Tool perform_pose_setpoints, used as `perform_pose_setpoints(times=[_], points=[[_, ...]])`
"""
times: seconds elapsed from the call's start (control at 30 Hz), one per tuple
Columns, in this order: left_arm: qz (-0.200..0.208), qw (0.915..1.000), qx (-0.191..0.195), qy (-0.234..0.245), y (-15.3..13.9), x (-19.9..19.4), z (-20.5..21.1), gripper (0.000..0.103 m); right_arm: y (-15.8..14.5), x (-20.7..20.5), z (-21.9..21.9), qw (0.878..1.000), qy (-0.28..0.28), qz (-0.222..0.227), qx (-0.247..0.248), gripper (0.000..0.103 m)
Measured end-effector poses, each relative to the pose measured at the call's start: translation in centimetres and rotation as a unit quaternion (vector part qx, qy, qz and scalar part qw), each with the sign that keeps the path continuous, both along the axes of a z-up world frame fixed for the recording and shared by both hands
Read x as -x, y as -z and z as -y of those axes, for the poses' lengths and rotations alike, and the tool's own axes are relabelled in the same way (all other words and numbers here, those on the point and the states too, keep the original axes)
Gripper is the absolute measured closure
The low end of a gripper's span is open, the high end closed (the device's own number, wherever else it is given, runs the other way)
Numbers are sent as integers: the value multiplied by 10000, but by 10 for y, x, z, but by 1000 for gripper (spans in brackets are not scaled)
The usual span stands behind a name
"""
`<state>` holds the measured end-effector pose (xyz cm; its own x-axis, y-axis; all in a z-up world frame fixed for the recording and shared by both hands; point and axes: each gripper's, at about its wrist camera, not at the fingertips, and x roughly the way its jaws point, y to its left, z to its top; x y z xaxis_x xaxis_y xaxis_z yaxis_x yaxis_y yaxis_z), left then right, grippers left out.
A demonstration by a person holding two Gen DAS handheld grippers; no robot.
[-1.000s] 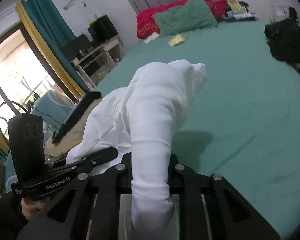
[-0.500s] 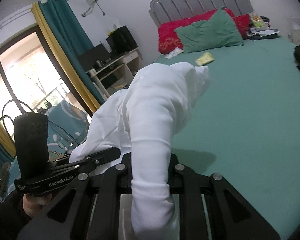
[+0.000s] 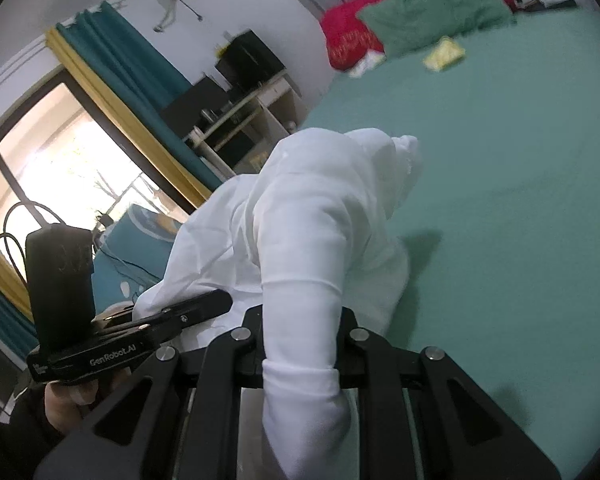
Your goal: Fold large clothes
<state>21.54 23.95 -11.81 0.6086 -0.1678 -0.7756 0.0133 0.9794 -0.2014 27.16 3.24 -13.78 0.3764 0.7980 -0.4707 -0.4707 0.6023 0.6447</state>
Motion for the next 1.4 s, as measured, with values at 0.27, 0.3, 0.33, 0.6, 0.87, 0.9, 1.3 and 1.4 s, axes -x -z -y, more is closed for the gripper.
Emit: perform_pose_setpoints(times=[0.27, 0.3, 0.33, 0.6, 0.87, 0.9, 1.3, 1.4], points=[[-751, 9951, 394, -516, 38, 6, -27, 67, 43, -18, -4, 9961, -46, -659, 586, 67], [-734, 9947, 434, -583, 36, 8, -29, 67, 41, -17, -2, 9959, -83, -642, 635, 65], [-685, 9945, 447, -658, 32, 12, -29, 67, 37, -15, -2, 9952, -121, -600, 766, 63], [-420, 9947, -86, -932, 17, 38, -22, 61, 17, -4, 3, 9822, -45, -483, 1815, 27], [-373, 9920, -253, -1182, -1, 74, -25, 61, -3, 16, 34, 9712, -28, -451, 2341, 18], [-386, 9915, -277, -1211, -2, 78, -25, 61, -4, 20, 39, 9697, -23, -477, 2397, 18], [-359, 9927, -281, -1112, -18, 122, 11, 61, -19, 66, 86, 9665, -24, -575, 2503, 18], [-343, 9929, -238, -1114, -21, 135, 25, 61, -25, 77, 96, 9655, -9, -560, 2545, 18]])
